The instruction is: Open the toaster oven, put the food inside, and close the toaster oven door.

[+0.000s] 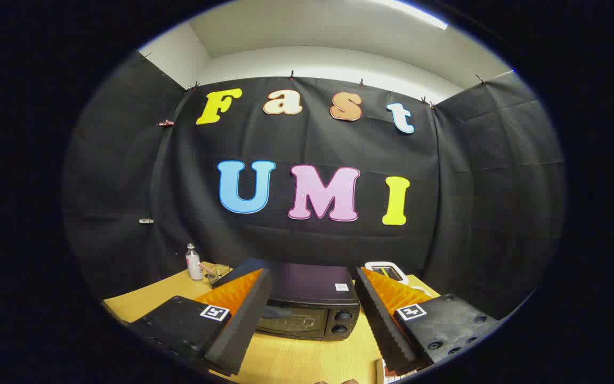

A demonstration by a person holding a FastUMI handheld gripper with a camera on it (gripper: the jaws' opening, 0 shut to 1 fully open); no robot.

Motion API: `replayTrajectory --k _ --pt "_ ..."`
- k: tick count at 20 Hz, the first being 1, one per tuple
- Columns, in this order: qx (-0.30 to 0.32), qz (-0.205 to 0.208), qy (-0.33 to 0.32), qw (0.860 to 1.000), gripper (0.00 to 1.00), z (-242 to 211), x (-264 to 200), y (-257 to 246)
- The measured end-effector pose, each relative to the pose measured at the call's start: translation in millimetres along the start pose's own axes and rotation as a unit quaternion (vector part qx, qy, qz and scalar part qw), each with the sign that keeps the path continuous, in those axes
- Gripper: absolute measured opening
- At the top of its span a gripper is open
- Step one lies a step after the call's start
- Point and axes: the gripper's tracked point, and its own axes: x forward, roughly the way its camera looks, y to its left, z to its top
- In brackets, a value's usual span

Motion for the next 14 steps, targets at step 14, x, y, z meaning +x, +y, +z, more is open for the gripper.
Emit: replayTrajectory --k 14 --pt "0.012 0.009 0.018 1.0 0.97 -12 3 20"
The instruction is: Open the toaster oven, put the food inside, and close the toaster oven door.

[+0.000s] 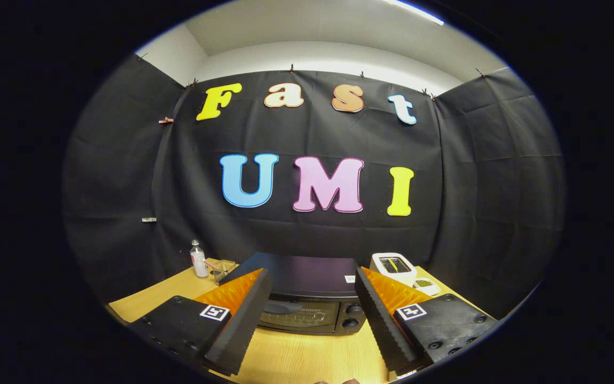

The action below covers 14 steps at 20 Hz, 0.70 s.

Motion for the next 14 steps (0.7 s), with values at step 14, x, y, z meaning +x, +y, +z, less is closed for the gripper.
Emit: replayTrajectory --k 14 --pt "0.015 -0.01 0.056 0.998 0.97 -34 16 19"
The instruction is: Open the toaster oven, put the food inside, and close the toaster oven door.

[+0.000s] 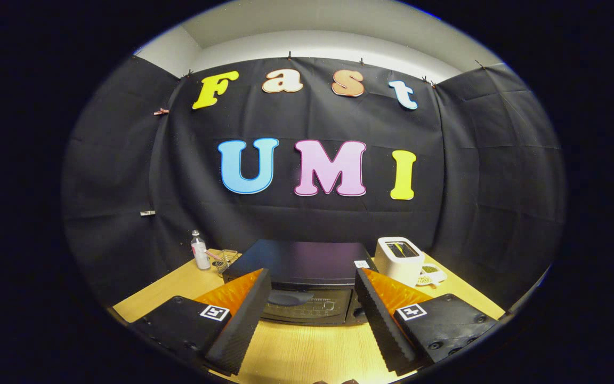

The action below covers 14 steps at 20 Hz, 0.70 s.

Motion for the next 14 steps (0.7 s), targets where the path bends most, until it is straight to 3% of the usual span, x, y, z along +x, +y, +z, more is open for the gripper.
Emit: replayTrajectory --k 14 --pt "-0.005 -0.025 0.077 0.997 0.98 -49 98 21"
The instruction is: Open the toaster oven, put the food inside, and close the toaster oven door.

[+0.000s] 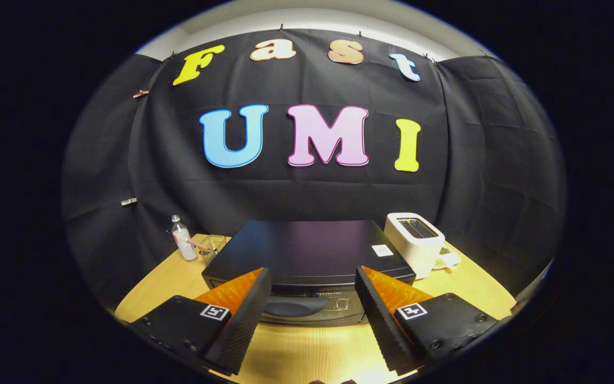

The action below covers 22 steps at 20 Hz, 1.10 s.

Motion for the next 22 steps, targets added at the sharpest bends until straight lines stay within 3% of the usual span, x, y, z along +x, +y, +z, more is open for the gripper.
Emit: replayTrajectory --k 12,22 --pt "0.008 -0.008 0.06 0.998 0.98 -52 48 26" --pt "0.008 0.0 0.066 0.998 0.99 -56 39 27"
